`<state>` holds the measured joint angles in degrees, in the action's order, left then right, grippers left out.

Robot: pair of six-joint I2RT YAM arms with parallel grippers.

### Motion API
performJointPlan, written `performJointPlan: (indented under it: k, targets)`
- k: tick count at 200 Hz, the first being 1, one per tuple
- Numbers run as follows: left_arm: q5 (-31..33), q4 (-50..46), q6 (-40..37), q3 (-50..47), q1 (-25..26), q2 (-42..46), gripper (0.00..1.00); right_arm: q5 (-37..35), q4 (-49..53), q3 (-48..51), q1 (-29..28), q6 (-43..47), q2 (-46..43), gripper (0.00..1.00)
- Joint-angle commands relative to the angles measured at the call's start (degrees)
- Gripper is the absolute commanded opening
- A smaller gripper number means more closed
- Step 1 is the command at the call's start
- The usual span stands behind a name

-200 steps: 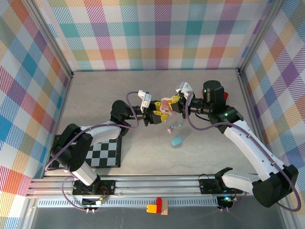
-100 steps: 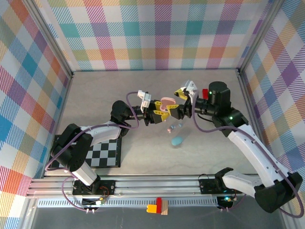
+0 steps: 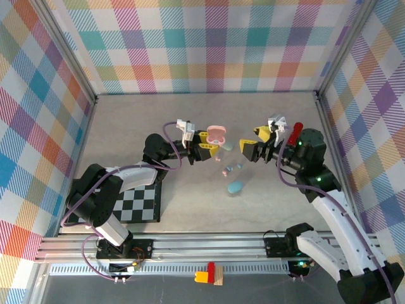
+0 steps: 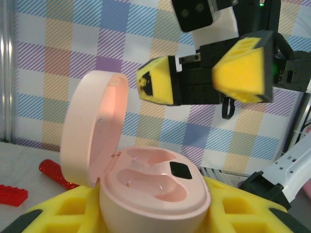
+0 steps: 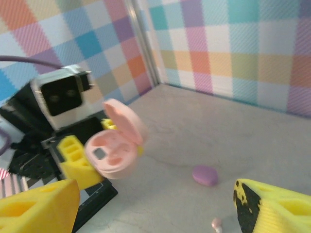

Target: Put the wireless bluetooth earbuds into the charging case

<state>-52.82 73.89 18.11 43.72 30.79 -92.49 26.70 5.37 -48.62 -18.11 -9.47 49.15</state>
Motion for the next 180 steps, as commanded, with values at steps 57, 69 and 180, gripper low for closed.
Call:
performJointPlan:
  k: [57, 69, 180]
  targets:
    - [3.33, 3.17, -1.94, -4.32, -8.75, 3.89, 0.39, -19.52, 8.25, -0.71, -6.64, -7.49, 17.17, 0.8]
    - [3.42, 3.27, -1.85, -4.61, -10.16, 4.22, 0.39, -20.23, 8.55, -0.97, -7.66, -9.17, 20.12, 0.77]
    - [2.98, 3.02, -0.62, -6.1, -15.67, 8.72, 0.38, -4.81, 7.4, -3.18, -9.69, -22.97, 43.4, 0.68]
